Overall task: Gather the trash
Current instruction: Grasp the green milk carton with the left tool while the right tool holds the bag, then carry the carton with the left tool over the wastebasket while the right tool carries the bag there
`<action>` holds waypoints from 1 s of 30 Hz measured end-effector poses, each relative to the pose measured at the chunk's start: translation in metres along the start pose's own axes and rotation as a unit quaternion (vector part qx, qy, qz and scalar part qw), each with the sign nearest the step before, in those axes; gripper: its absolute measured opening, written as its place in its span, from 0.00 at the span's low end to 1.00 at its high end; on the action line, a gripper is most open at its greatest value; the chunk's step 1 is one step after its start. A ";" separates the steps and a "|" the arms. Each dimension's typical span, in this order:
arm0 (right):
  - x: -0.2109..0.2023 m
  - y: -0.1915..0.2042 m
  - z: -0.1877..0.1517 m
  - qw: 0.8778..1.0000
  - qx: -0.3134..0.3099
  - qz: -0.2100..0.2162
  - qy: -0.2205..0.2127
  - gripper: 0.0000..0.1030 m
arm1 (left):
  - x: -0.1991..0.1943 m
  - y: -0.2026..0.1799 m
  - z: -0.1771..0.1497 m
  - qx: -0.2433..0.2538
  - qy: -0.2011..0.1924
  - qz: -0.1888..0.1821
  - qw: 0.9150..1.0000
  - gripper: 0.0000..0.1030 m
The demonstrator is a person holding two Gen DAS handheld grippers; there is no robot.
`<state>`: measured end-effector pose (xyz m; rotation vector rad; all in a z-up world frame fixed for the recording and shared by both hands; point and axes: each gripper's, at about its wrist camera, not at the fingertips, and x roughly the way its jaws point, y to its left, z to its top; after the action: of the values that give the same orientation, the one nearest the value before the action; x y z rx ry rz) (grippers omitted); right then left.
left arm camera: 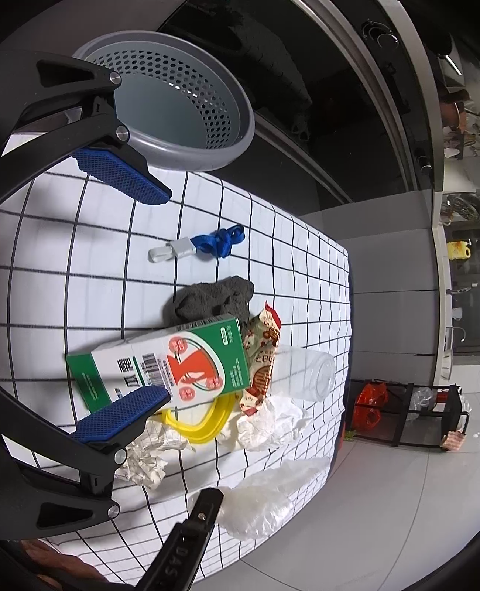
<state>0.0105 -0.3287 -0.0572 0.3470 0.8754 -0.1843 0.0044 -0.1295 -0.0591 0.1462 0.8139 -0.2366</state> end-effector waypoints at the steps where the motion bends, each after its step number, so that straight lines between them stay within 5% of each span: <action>1: -0.002 -0.002 0.002 1.000 0.004 0.001 -0.002 0.33 | 0.000 -0.001 0.000 -0.002 0.001 -0.004 1.000 0.94; 23: -0.010 -0.003 0.003 1.000 -0.005 0.020 -0.003 0.33 | 0.043 -0.025 0.003 -0.025 0.046 -0.023 0.998 0.93; 25: -0.011 -0.003 0.003 1.000 -0.005 0.021 -0.003 0.33 | 0.042 -0.026 0.002 -0.021 0.042 -0.026 0.999 0.89; 29: -0.012 -0.003 0.003 1.000 -0.003 0.022 -0.004 0.33 | 0.042 -0.029 0.002 -0.013 0.048 -0.046 0.998 0.58; 30: -0.012 -0.002 0.003 1.000 -0.003 0.023 -0.005 0.33 | 0.042 -0.029 0.001 -0.013 0.052 -0.053 0.997 0.57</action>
<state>0.0045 -0.3319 -0.0465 0.3597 0.8581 -0.1411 0.0258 -0.1637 -0.0904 0.0913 0.9292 -0.3207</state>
